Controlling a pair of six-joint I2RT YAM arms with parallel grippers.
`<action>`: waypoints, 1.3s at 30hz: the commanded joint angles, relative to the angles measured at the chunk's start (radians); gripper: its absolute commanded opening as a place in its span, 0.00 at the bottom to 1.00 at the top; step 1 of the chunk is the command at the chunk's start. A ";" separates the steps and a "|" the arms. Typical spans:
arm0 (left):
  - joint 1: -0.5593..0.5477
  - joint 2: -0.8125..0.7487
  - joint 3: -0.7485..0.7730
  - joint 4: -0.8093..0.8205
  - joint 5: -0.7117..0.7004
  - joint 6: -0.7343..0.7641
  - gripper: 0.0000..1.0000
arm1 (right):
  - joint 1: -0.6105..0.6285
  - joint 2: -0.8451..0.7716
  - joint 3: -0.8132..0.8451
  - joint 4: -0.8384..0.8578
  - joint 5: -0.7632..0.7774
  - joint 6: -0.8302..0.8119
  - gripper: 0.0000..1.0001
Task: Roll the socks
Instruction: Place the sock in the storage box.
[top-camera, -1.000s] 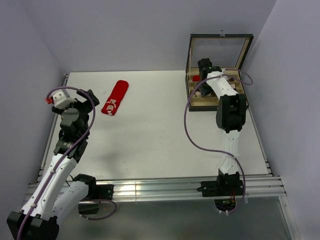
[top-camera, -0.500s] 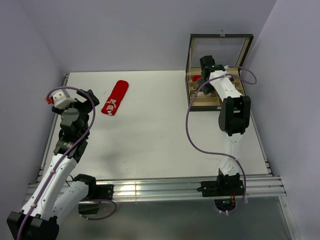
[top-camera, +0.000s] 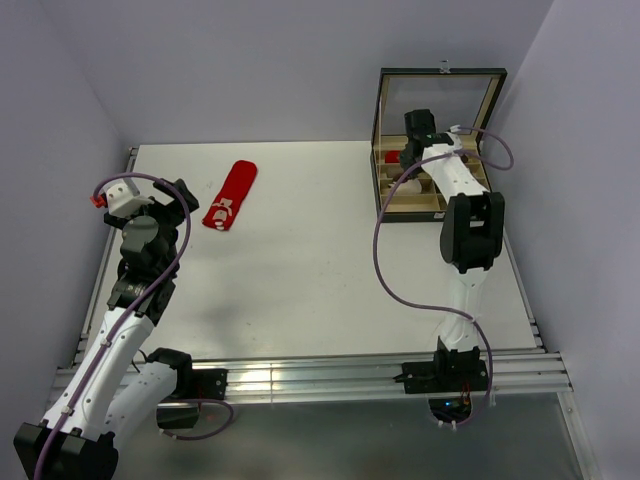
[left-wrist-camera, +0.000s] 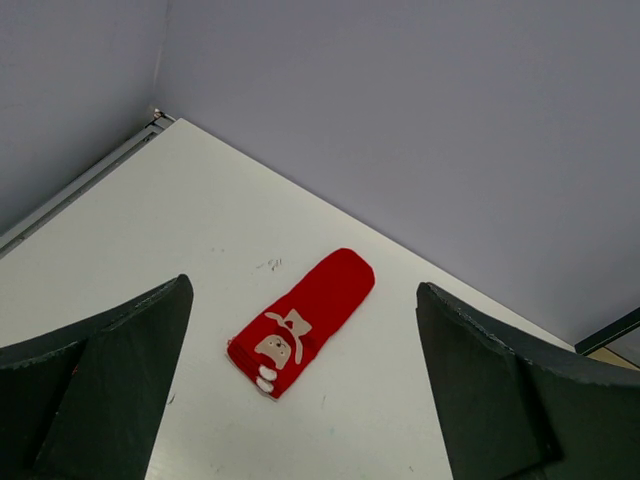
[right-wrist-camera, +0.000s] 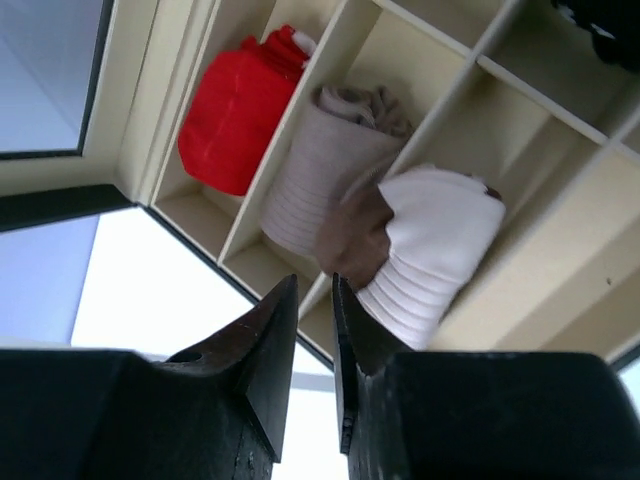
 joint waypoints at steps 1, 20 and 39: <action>-0.001 0.000 -0.008 0.040 0.010 0.010 1.00 | -0.016 0.036 0.016 0.064 0.017 0.003 0.27; -0.001 0.000 -0.008 0.040 0.013 0.010 0.99 | -0.050 0.114 -0.038 -0.045 0.029 0.039 0.22; -0.001 0.009 -0.008 0.040 0.022 0.005 0.99 | -0.048 0.169 0.050 -0.101 -0.072 0.003 0.28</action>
